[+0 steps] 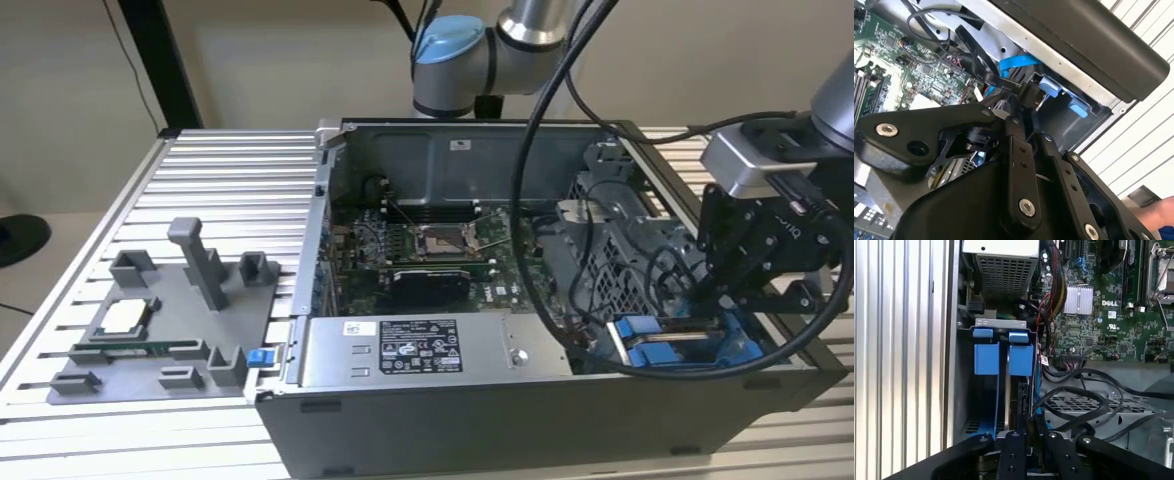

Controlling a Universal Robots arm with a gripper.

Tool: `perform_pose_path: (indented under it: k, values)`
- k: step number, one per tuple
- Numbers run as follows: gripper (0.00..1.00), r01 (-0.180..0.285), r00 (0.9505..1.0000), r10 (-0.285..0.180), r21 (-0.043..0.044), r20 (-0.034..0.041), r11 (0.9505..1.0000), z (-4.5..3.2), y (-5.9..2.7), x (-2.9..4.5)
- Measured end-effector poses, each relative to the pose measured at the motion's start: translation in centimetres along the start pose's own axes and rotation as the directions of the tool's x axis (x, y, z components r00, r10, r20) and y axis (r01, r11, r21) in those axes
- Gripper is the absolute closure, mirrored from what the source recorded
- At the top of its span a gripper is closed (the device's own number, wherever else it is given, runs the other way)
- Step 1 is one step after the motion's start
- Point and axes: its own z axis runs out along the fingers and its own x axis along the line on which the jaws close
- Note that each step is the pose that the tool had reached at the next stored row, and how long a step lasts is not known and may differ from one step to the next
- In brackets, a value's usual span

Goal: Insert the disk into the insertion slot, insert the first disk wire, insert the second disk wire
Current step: 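Insert the first disk wire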

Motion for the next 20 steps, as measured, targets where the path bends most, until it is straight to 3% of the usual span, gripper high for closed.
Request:
perform_pose_path:
  k: [9,20]
  values:
    - [1.0,0.021,0.9998,-0.021,0.0007,-0.0032,0.9998,0.29,-0.02,0.02]
    - [1.0,-0.01,1.0,0.01,0.0062,-0.0024,0.9999,0.47,0.08,0.01]
